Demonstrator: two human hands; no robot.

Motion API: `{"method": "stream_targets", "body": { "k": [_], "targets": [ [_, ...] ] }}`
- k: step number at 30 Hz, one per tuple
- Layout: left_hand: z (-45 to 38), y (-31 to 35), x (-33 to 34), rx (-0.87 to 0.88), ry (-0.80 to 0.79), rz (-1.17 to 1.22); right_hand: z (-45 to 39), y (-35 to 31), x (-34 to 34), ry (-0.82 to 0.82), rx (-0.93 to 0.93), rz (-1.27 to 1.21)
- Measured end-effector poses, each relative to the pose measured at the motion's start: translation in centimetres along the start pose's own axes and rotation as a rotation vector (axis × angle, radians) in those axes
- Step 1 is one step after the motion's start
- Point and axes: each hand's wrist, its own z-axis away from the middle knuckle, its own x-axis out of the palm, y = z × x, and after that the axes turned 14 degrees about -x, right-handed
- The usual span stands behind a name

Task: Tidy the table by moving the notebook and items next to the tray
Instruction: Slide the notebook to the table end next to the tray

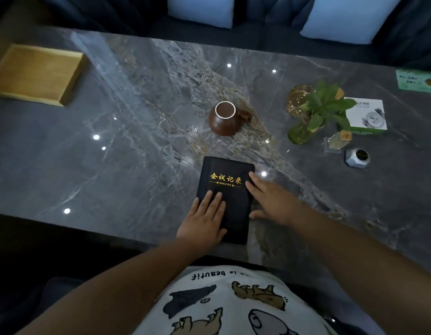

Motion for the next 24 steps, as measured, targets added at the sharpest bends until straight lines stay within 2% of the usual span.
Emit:
{"method": "stream_targets", "body": {
  "k": [11, 24],
  "targets": [
    [0.5, -2.5, -1.1, -0.042, -0.030, -0.026, -2.4, -2.4, -0.5, 0.025, 0.008, 0.075],
    [2.5, -14.3, 1.5, -0.195, 0.020, 0.064, -12.7, -10.0, -2.2, 0.078, 0.032, 0.055]
  ]
}}
